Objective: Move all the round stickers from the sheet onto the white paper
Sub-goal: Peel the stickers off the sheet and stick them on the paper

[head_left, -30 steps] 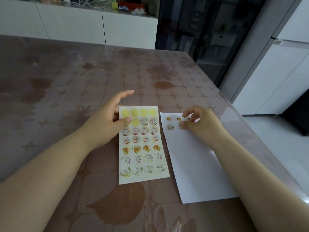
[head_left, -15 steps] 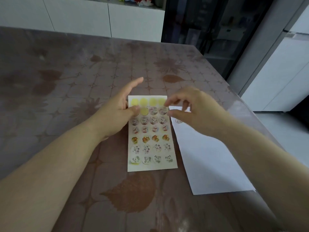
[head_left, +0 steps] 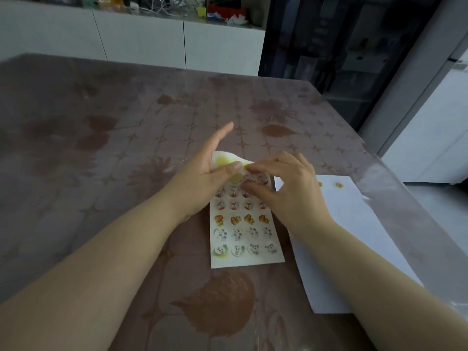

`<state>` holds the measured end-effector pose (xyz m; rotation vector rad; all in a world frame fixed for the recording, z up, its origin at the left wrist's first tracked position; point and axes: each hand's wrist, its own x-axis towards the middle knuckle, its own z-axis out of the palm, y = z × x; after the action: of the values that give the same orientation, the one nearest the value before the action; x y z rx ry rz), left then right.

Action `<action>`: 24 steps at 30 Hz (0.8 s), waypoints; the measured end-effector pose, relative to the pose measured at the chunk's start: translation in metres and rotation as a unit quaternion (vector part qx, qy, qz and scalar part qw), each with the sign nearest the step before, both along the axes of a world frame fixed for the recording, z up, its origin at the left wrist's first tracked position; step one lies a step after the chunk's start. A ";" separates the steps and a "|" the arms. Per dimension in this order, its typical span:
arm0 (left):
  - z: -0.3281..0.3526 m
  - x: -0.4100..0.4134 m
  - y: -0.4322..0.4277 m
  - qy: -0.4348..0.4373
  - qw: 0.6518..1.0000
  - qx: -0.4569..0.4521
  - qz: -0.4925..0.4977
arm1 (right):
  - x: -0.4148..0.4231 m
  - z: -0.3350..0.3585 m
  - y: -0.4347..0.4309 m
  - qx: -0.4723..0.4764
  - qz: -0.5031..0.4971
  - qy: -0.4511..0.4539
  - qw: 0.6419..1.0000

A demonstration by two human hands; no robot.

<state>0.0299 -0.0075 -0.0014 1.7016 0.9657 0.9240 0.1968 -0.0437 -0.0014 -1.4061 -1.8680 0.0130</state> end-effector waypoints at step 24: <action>0.000 0.001 -0.003 0.069 0.993 0.065 0.068 | 0.012 0.008 0.005 -0.099 0.065 0.162 0.980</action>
<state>0.0313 -0.0100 -0.0012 1.8465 1.1460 0.9847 0.2091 -0.0389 0.0061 -1.3175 -1.7148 0.4780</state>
